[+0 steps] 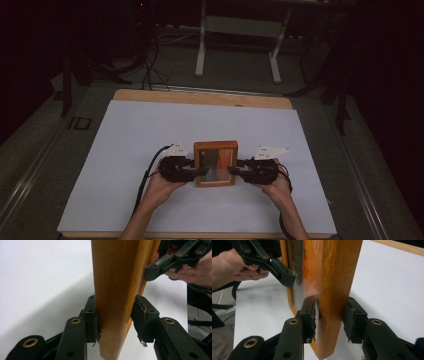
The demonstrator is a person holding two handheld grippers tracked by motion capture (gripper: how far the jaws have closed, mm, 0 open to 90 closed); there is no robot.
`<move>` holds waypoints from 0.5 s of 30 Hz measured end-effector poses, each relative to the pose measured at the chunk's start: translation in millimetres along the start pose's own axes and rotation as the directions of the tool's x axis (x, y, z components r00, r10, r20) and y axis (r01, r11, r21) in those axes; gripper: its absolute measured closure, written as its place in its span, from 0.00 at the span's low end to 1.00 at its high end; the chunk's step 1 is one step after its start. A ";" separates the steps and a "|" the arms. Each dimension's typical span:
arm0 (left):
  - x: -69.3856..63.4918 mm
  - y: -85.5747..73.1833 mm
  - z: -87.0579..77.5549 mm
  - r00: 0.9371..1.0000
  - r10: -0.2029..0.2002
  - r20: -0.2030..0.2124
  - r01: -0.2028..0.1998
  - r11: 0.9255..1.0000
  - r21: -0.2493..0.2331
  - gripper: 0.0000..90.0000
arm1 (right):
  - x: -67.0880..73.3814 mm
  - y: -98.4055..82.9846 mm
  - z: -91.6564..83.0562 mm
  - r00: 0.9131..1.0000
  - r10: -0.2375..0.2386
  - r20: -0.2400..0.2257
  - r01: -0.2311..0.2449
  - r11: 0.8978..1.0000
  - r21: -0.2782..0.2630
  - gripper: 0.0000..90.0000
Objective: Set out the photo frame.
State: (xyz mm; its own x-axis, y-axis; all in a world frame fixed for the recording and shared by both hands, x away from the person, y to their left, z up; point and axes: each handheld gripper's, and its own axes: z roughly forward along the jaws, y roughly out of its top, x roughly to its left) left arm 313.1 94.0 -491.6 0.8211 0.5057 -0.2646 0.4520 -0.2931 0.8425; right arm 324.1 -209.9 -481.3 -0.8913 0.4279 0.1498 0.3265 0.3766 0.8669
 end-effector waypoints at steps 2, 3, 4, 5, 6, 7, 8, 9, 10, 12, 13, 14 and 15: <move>3.7 -1.3 -1.1 1.000 -0.010 0.002 0.010 1.000 0.006 0.65 | 0.1 -0.1 3.9 1.000 0.011 -0.003 -0.011 1.000 0.003 0.72; 5.6 -2.0 -1.4 1.000 -0.016 0.000 0.016 1.000 0.010 0.65 | -0.1 -0.3 6.1 1.000 0.021 -0.003 -0.021 1.000 0.008 0.72; 7.2 -2.7 -1.7 1.000 -0.021 -0.003 0.021 1.000 0.012 0.65 | 0.0 -0.5 8.5 1.000 0.030 -0.002 -0.030 0.999 0.015 0.72; 8.6 -3.2 -2.1 1.000 -0.025 -0.007 0.025 1.000 0.012 0.65 | -0.1 -0.9 11.1 0.999 0.035 -0.001 -0.035 0.999 0.020 0.72; 10.0 -3.7 -3.0 1.000 -0.027 -0.011 0.028 1.000 0.015 0.64 | -0.5 -1.3 13.5 0.999 0.044 -0.002 -0.044 0.999 0.024 0.72; 11.1 -4.4 -3.8 0.999 -0.036 -0.014 0.036 0.999 0.010 0.64 | -0.8 -1.9 15.9 0.999 0.050 -0.004 -0.050 0.998 0.026 0.72; 12.6 -5.1 -5.0 0.999 -0.039 -0.014 0.039 0.999 0.009 0.64 | -0.8 -2.4 18.1 0.998 0.058 -0.005 -0.058 0.998 0.031 0.72; 13.9 -5.8 -6.1 0.999 -0.045 -0.015 0.045 0.999 0.005 0.64 | -0.8 -2.9 20.3 0.998 0.061 -0.006 -0.061 0.998 0.035 0.72; 15.1 -6.6 -7.1 0.999 -0.048 -0.018 0.048 0.999 0.004 0.64 | -0.9 -3.4 22.3 0.998 0.064 -0.008 -0.063 0.997 0.041 0.72; 16.6 -8.5 -7.9 0.998 -0.053 -0.030 0.053 0.999 0.005 0.63 | -0.5 -4.2 26.6 0.998 0.069 -0.005 -0.069 0.996 0.050 0.72; 17.9 -9.9 -8.3 0.998 -0.064 -0.027 0.064 0.998 0.004 0.63 | -0.5 -4.7 28.8 0.997 0.071 -0.005 -0.070 0.996 0.051 0.72; 19.6 -11.5 -8.5 0.997 -0.069 -0.024 0.070 0.998 0.003 0.63 | -0.7 -4.8 30.1 0.997 0.074 -0.006 -0.074 0.996 0.046 0.72; 19.6 -11.5 -8.5 0.997 -0.069 -0.024 0.070 0.998 0.003 0.63 | -1.2 -4.4 31.2 0.997 0.077 -0.007 -0.076 0.996 0.046 0.72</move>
State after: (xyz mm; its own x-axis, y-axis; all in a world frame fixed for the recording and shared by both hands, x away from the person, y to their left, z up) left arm 321.1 114.1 -502.5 0.7791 0.5443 -0.3111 0.5090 -0.2595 0.8207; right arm 333.5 -186.5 -500.1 -0.8659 0.4495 0.2194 0.4076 0.3799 0.8304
